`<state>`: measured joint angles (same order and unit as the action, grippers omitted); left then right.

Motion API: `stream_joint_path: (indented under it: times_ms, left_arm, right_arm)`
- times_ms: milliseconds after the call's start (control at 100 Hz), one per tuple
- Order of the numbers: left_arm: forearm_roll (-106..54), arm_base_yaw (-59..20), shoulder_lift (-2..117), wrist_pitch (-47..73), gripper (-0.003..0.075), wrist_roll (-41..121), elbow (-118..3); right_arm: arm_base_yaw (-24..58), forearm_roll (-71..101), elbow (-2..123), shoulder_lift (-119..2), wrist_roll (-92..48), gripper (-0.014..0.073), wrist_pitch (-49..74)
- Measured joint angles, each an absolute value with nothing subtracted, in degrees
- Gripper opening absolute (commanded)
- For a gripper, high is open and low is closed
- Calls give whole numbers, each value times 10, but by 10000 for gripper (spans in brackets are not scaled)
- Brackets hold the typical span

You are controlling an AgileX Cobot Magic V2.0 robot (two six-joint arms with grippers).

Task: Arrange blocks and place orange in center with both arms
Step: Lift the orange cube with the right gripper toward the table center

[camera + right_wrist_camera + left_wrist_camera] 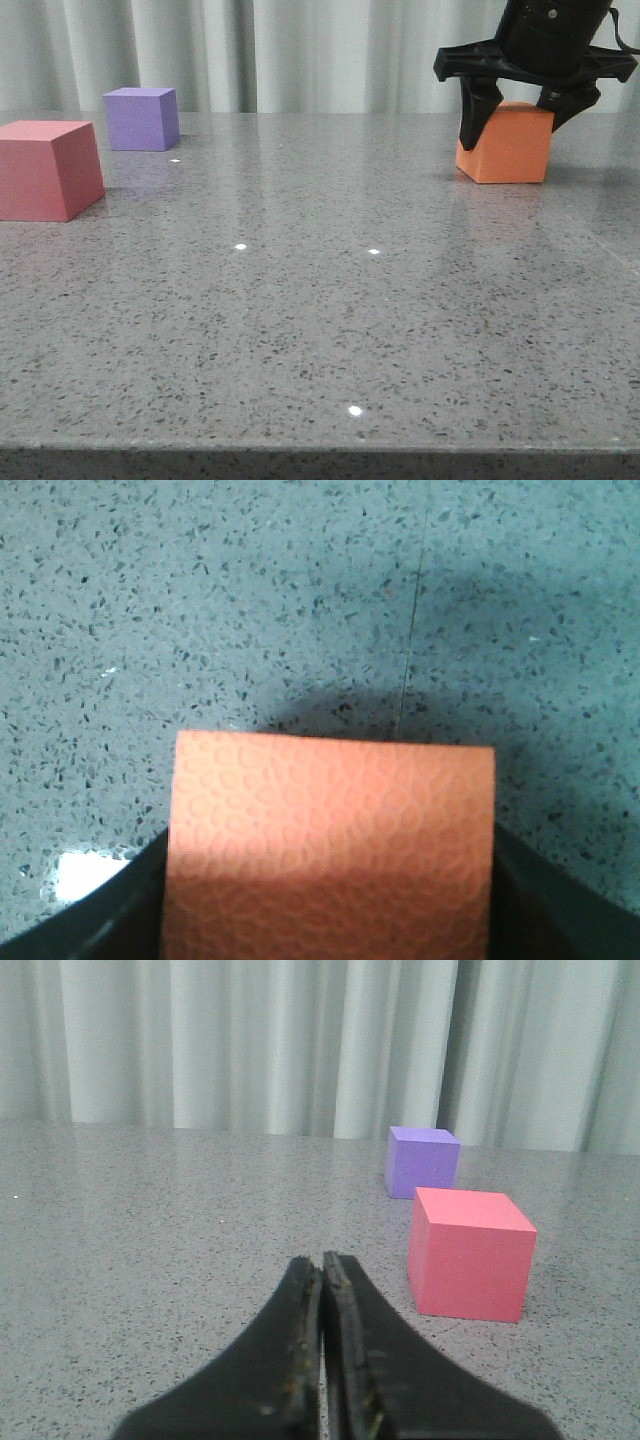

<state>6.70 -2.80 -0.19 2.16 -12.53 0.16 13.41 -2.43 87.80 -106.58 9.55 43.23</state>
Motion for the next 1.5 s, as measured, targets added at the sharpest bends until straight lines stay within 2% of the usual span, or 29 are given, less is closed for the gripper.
stream_joint_path:
  times_ms: [270, 550, 710, 870, 1150, 1500]
  left_arm:
    - [67, -28, -2, 22, -20, -125, 2]
    - [67, -28, -2, 22, -20, -125, 2]
    - [67, -28, -2, 22, -20, -125, 2]
    - [67, -28, -2, 22, -20, -125, 2]
    - [67, -28, -2, 22, -20, -125, 2]
    - [67, -28, -2, 22, -20, -125, 2]
  right_arm:
    - [153, 0, 925, -1053, 100, 267, 455]
    - [273, -91, 1023, -1055, 262, 265, 487]
    - [322, -145, 1096, -1104, 353, 265, 507]
    - [358, -160, 1173, -1181, 386, 265, 532]
    - [383, -162, 1287, -1282, 416, 265, 568]
    - [383, -160, 1299, -1309, 438, 265, 579]
